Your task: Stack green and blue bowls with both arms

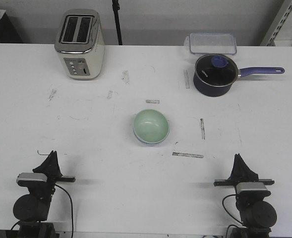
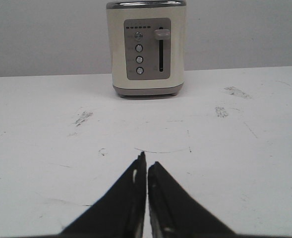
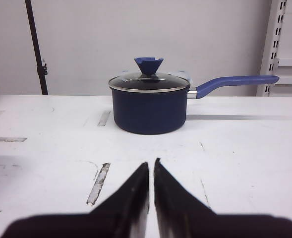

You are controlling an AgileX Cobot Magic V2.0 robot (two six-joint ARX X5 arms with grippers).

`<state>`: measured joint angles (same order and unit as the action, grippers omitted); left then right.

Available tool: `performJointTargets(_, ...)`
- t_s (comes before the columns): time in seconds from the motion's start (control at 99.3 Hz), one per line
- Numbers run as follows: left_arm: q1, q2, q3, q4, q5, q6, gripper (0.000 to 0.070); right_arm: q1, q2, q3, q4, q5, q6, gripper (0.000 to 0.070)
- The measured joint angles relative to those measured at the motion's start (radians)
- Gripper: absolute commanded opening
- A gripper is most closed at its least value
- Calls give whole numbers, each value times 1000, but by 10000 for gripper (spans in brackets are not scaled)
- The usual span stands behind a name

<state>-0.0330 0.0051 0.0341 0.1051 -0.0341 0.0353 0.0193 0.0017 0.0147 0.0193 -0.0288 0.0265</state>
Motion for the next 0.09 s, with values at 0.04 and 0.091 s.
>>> performJointTargets(0.04,0,0,0,0,0,0,2,0,0,0,0,0,0,10)
performJointTargets(0.091,0,0,0,0,0,0,2,0,0,0,0,0,0,10)
